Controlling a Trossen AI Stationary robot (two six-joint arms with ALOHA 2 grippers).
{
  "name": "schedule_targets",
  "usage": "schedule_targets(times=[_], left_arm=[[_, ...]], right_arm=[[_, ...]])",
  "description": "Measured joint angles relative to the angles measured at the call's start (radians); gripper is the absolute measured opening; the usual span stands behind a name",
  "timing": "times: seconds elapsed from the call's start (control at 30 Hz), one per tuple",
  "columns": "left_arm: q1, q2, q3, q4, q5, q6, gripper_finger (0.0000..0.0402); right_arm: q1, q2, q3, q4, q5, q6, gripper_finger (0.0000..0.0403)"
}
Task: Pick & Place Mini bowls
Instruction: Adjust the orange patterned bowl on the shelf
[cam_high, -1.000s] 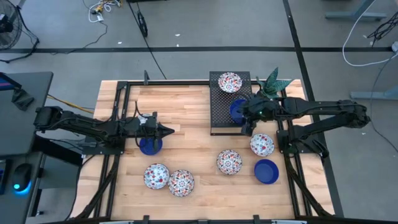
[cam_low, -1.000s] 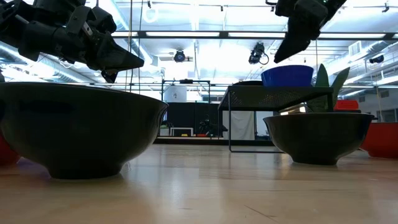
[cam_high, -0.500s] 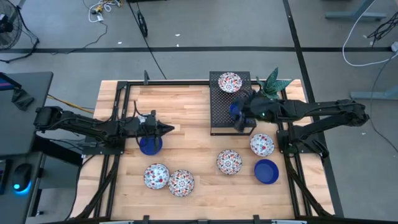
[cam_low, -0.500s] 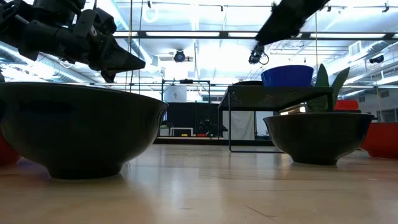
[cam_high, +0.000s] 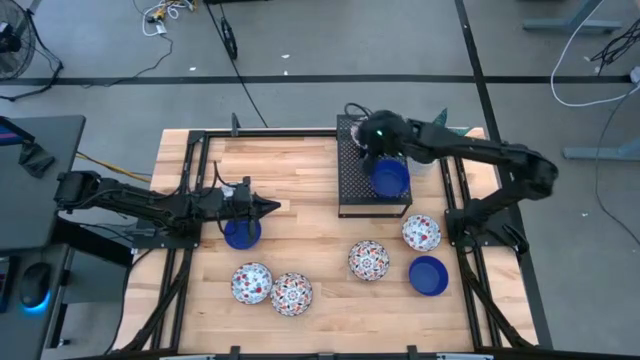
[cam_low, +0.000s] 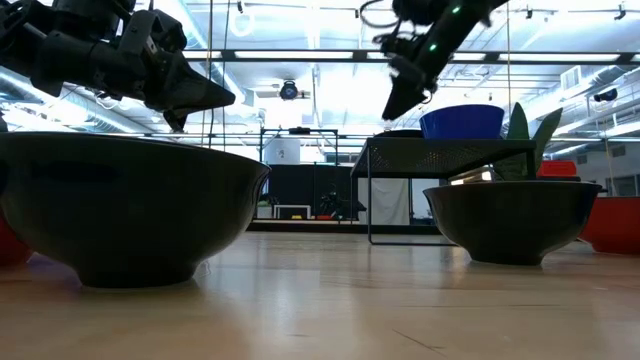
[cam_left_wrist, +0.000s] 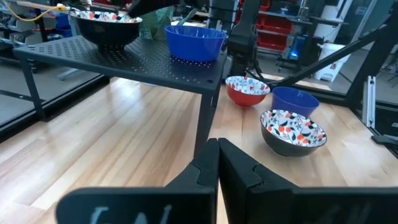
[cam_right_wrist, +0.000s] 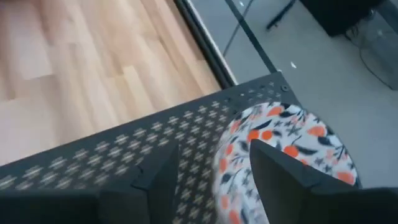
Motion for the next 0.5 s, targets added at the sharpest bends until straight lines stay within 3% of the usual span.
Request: schedule_targets(times=[0.27,0.5], left_arm=[[0.000,0.000,0.000,-0.003,0.000,0.001,0.0009],[0.000,0.000,0.000,-0.003,0.000,0.002,0.0009]], right_arm=[[-0.039,0.089,0.060,-0.051,-0.007,-0.024,0.0178],[-0.053,0.092,0.051,-0.059,-0.010,-0.024,0.0126]])
